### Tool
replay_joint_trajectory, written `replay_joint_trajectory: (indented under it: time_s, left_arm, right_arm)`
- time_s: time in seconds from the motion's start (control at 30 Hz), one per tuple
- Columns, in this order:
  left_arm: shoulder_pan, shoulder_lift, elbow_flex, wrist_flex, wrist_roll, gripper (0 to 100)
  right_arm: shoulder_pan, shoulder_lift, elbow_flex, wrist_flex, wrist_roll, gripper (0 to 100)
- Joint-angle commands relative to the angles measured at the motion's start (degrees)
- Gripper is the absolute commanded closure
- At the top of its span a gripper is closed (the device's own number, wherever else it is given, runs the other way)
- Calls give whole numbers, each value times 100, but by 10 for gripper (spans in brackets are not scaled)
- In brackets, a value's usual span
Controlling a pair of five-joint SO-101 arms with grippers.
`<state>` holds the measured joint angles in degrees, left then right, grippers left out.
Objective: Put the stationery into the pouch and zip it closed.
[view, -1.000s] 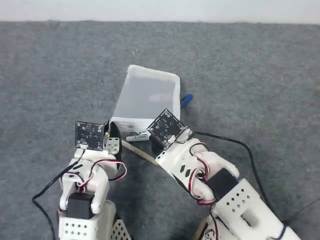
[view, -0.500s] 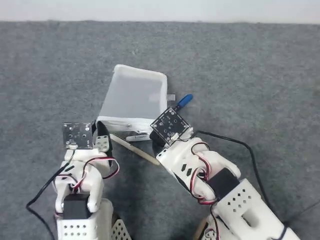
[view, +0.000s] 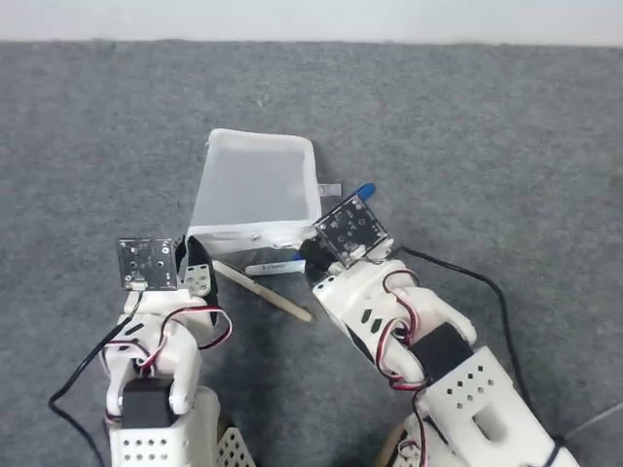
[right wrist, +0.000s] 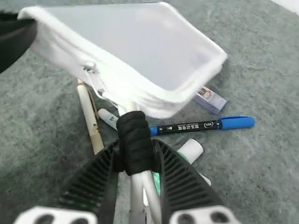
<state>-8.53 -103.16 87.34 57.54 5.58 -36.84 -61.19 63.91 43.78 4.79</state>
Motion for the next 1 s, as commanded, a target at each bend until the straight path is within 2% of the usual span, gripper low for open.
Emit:
replay_joint_trajectory:
  time_s: [0.0,0.23,0.8,0.97]
  left_arm:
    - [-193,-62,-400,-9,62,991]
    - [-651,-62,-391,-62,70,991]
    - [-756,-62,-391,-53,70,991]
    - [-756,-62,-391,-53,70,991]
  right_arm:
    - [312,-242,-97,-66,-158,992]
    - [541,-242,-114,-119,-264,992]
    - [708,-242,-132,-145,-484,992]
    - [954,-242,-193,-136,-677,992]
